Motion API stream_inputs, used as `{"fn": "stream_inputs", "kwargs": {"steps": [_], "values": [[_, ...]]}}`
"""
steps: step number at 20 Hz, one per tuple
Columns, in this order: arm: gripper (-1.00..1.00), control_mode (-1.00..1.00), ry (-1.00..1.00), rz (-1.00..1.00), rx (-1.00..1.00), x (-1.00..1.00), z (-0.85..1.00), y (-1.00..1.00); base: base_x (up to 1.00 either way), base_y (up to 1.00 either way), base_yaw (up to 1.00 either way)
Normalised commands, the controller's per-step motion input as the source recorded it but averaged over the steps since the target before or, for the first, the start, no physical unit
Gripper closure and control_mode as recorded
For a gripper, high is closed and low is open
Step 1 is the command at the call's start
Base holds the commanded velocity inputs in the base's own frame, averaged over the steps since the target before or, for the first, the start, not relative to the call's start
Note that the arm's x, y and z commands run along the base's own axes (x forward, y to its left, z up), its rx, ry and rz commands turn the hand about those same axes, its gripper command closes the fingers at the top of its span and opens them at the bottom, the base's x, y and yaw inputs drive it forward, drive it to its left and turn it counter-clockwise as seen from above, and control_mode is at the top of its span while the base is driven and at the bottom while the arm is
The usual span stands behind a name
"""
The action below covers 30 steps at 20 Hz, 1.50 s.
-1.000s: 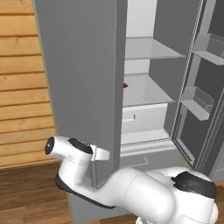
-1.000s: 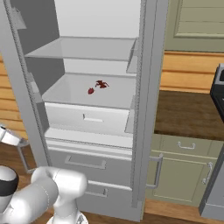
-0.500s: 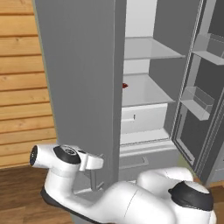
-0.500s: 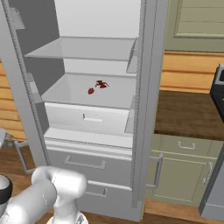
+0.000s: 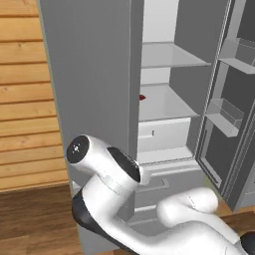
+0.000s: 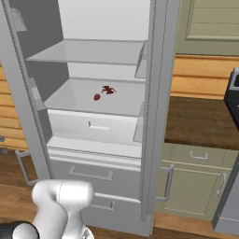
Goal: Take the strawberry from the fridge and place it on top of the pancake, located on the dining counter.
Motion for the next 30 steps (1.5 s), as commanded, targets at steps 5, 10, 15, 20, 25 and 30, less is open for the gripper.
{"fn": "stream_inputs", "kwargs": {"steps": [5, 10, 15, 20, 25, 30], "values": [[-1.0, -1.0, -0.06, 0.33, 0.64, -0.63, 0.38, -0.84, 0.0, 0.0, 0.0], [-1.0, -1.0, 0.02, 0.25, 0.71, -0.08, 0.1, -0.9, 0.0, 0.0, 0.0], [-1.0, -1.0, 0.1, 0.26, 0.79, 0.25, 0.0, -0.87, 0.0, 0.0, 0.0], [-1.0, -1.0, 0.26, 0.17, 0.58, 0.89, -0.03, -0.37, 0.0, 0.0, 0.0], [-1.0, -1.0, 0.22, 0.08, 0.25, 0.82, -0.45, 0.0, 0.0, 0.0, 0.0], [-1.0, -1.0, 0.3, 0.01, 0.18, 0.99, -0.44, 0.19, 0.0, 0.0, 0.0]]}}
